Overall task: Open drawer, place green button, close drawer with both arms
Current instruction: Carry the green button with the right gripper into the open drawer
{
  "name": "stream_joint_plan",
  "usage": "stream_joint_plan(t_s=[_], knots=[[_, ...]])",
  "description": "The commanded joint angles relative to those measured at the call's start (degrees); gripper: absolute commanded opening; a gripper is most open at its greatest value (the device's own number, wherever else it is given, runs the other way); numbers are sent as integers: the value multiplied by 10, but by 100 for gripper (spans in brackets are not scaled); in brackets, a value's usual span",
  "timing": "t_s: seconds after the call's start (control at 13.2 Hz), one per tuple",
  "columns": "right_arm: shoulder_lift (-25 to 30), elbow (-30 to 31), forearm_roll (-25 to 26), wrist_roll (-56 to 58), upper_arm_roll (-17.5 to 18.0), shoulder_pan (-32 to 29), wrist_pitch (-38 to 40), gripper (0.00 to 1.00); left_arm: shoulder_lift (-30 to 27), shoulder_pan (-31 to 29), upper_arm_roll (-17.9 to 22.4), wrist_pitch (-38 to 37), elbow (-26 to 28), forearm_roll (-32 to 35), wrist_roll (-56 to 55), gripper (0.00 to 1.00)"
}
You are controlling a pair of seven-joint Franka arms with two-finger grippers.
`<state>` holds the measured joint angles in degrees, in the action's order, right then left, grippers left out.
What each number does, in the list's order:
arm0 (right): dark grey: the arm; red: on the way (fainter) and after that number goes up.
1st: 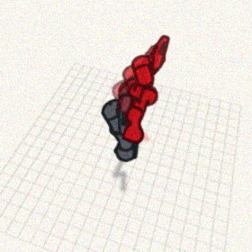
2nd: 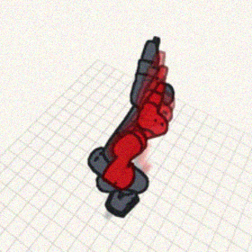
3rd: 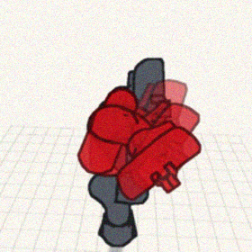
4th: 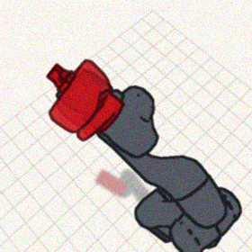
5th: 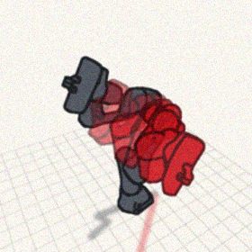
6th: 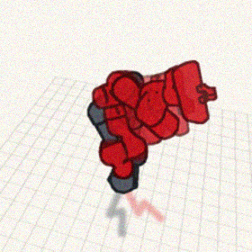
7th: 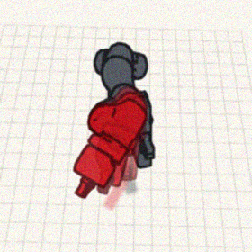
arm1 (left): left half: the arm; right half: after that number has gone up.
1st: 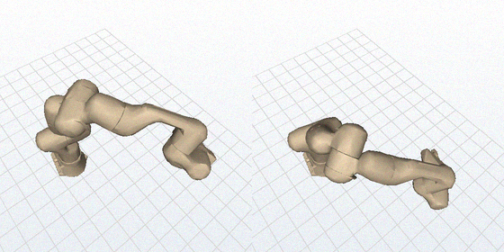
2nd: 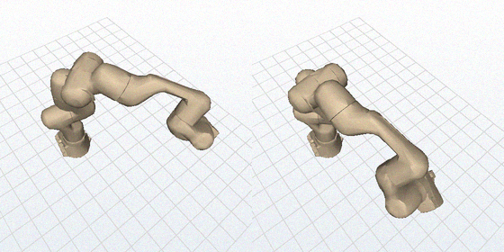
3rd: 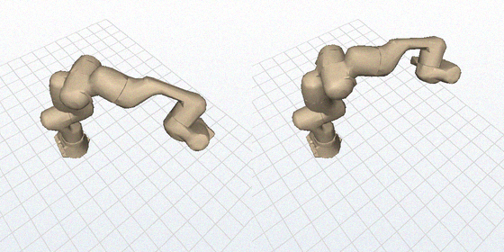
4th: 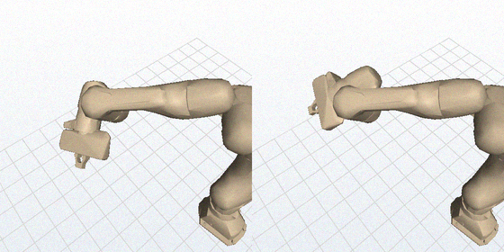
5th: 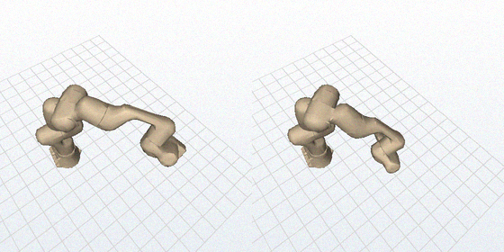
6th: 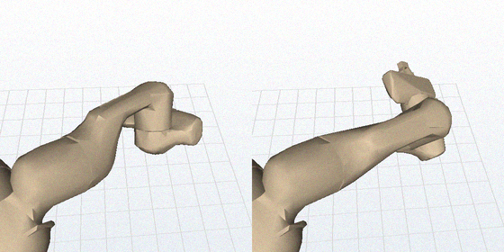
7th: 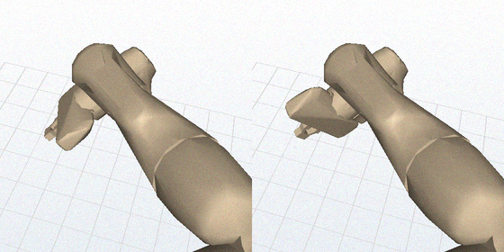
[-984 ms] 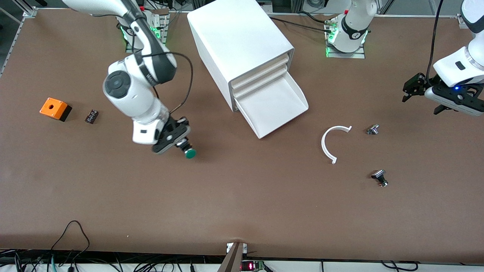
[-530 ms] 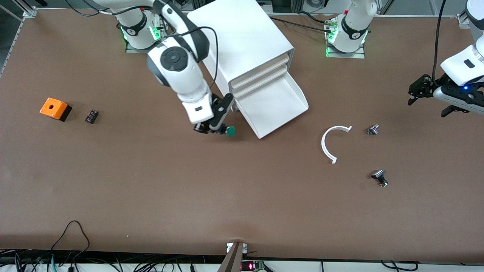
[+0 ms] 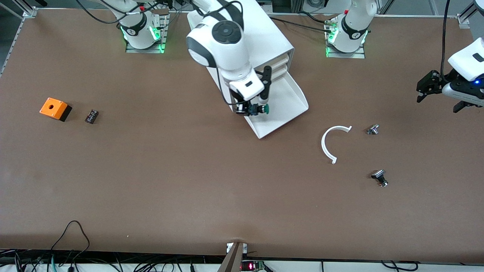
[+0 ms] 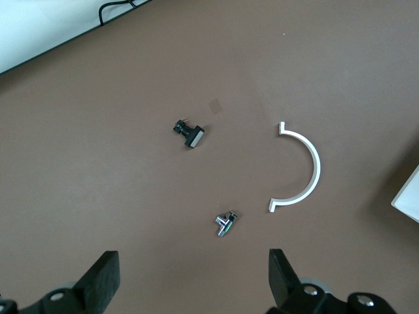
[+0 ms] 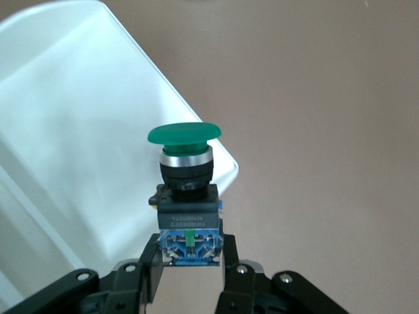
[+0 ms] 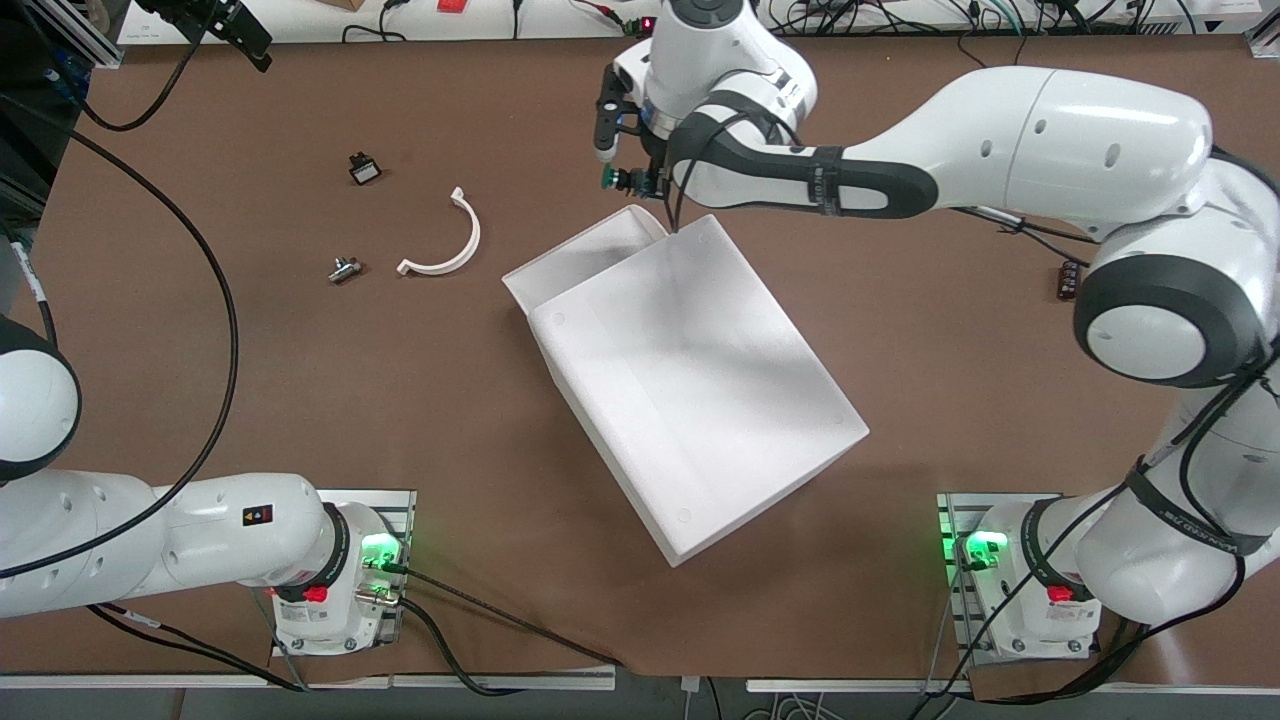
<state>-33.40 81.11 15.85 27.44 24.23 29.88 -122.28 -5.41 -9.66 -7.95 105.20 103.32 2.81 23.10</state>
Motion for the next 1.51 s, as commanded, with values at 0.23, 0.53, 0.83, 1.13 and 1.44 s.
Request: stream_joint_plan(t_s=[0.23,0.53,0.83,1.13,1.44], knots=[[-111,-133,17,134,-21,47,17,16,2,4,0,-63,-41,18,-11,100],[-125,-133,19,148,-62,106,20,16,2,3,4,-70,-46,18,-16,100],[-142,-128,23,163,-68,119,20,18,1,4,0,-110,-49,-14,-184,100],[-160,-127,28,158,-69,122,16,18,2,5,-1,-112,-49,-15,-204,100],[-168,-126,27,155,-101,149,14,28,2,9,-1,-112,-49,-15,-204,100]])
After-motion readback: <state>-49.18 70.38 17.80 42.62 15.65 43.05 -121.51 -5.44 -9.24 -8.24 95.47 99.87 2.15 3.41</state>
